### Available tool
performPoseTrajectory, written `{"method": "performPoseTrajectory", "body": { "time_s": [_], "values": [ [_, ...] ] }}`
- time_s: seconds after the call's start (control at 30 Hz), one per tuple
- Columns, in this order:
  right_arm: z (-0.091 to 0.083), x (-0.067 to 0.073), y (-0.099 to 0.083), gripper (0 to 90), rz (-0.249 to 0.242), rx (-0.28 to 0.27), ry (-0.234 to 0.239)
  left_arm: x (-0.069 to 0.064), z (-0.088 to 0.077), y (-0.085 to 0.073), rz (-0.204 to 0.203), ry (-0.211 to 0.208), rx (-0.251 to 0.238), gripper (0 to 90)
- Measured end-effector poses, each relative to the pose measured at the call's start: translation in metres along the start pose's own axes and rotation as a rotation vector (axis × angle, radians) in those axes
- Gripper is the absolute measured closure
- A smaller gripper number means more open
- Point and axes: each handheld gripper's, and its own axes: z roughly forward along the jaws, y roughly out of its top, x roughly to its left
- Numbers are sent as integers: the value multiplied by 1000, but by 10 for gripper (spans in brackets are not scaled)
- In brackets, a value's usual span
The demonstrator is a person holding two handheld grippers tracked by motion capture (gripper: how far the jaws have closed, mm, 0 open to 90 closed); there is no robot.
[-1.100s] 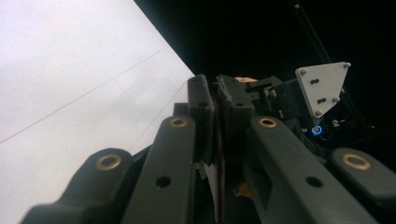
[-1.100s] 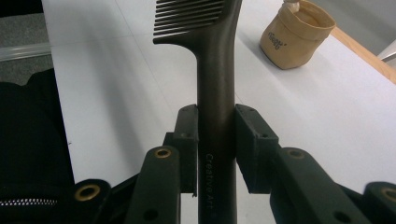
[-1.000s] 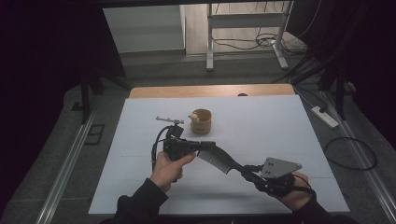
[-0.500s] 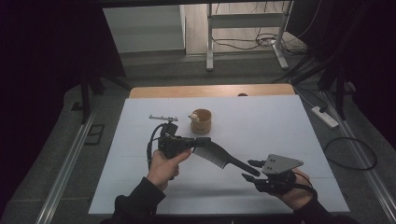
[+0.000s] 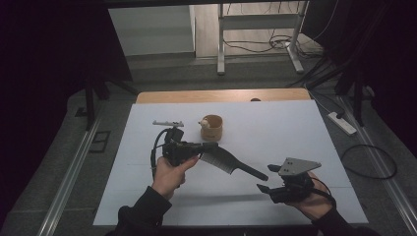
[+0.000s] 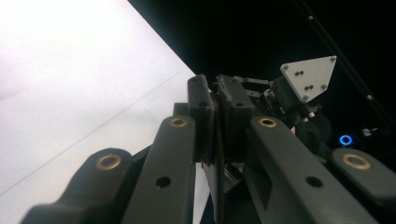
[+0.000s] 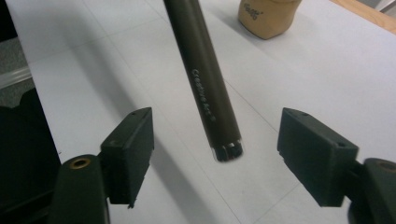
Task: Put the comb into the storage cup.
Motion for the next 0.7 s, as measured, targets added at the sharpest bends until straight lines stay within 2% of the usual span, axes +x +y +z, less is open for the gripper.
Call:
{"method": "performPoseTrajectory", "body": {
  "time_s": [0.13, 0.37, 0.7],
  "values": [
    [-1, -3, -1, 206, 24, 9, -8, 0, -4, 1, 16, 26, -5, 840],
    [-1, -6, -3, 155, 45, 28, -7, 1, -8, 2, 27, 63, -11, 840],
    [-2, -12, -8, 104, 84, 81, 6, 1, -16, 4, 48, 121, -19, 840]
  ]
}}
